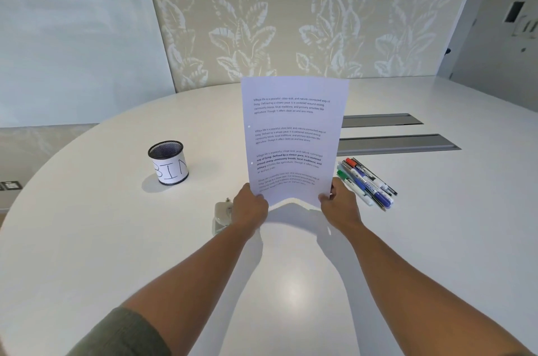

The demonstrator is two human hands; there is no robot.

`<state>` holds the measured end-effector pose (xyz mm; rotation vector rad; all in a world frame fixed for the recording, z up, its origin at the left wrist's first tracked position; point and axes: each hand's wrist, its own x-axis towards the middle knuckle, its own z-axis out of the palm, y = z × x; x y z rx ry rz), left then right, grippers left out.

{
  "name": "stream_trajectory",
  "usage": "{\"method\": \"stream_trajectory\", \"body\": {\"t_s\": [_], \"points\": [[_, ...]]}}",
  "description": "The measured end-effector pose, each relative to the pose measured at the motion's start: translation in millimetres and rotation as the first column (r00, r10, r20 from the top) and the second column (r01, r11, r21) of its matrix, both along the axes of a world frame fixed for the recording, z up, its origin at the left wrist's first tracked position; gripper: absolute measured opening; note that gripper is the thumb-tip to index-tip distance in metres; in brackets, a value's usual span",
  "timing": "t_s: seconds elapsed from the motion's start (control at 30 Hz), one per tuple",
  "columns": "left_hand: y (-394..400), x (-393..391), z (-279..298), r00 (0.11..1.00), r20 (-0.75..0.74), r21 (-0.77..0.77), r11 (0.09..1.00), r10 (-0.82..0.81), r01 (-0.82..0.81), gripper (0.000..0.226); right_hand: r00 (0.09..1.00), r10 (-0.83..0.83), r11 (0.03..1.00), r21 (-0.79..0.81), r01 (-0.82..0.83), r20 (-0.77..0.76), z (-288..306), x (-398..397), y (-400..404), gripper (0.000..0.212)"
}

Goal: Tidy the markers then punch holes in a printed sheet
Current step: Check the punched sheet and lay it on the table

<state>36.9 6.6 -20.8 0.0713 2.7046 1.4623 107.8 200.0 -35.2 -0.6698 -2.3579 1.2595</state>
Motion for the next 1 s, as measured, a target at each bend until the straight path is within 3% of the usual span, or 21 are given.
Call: {"method": "stream_trajectory", "body": {"t_s": [0.27,0.6,1.0], "points": [[-4.8,-39.9,26.4,1.0,0.023,0.14,0.99,-0.004,0.001,0.035,0.998,-0.02,1.0,0.02,0.021,-0.061,20.8,-39.0,0.3,0.029],[-11.9,-96.0,39.7,0.998,0.053,0.175,0.984,0.027,-0.036,0.029,0.983,-0.07,0.979,-0.203,0.034,-0.172,29.2,-95.8,0.6,0.02],[-17.0,-149.7,25.0,0.983,0.165,0.22,0.968,0.086,-0.121,0.037,0.999,-0.001,0.992,-0.129,0.006,0.034,23.5,-154.1,1.5,0.023]]}}
